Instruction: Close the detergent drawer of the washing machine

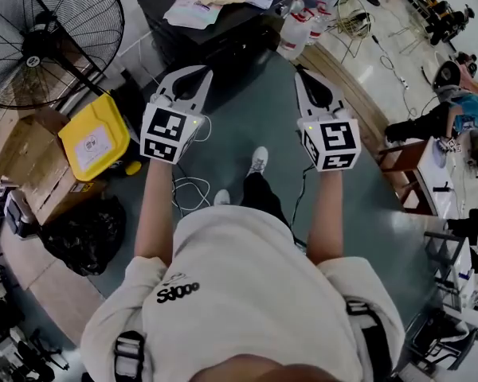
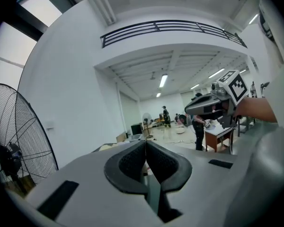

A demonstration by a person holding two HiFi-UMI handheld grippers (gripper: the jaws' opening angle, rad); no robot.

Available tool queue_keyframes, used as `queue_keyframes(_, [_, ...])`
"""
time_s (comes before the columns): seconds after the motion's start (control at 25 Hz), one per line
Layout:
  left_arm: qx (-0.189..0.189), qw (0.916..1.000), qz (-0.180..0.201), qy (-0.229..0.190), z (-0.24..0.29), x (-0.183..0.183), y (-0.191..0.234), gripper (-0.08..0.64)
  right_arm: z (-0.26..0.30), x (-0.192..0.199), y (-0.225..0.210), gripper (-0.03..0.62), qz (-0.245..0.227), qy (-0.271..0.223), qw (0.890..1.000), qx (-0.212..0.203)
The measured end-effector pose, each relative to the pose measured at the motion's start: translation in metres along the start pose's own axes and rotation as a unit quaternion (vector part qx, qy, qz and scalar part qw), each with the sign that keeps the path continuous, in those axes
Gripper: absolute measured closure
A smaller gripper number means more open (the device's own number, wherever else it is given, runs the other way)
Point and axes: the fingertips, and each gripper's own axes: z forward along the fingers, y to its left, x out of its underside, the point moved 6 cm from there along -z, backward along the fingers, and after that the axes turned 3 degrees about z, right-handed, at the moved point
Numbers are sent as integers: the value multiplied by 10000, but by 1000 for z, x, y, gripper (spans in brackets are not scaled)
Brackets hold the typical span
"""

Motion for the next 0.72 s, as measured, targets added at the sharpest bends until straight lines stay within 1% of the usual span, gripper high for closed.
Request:
queue_keyframes(0.16, [48, 9999, 92, -70, -8, -9, -5, 541, -4, -7, 8, 585, -41, -95, 9999, -124])
queue_keyframes(0.32, [73, 9999, 94, -58, -11, -7, -10, 541, 0, -3, 16, 586, -96, -48, 9996, -258])
queue_keyframes(0.72, [62, 9998, 147, -115, -14, -10, -9, 541, 8, 1, 21, 586, -91, -59, 9991, -402])
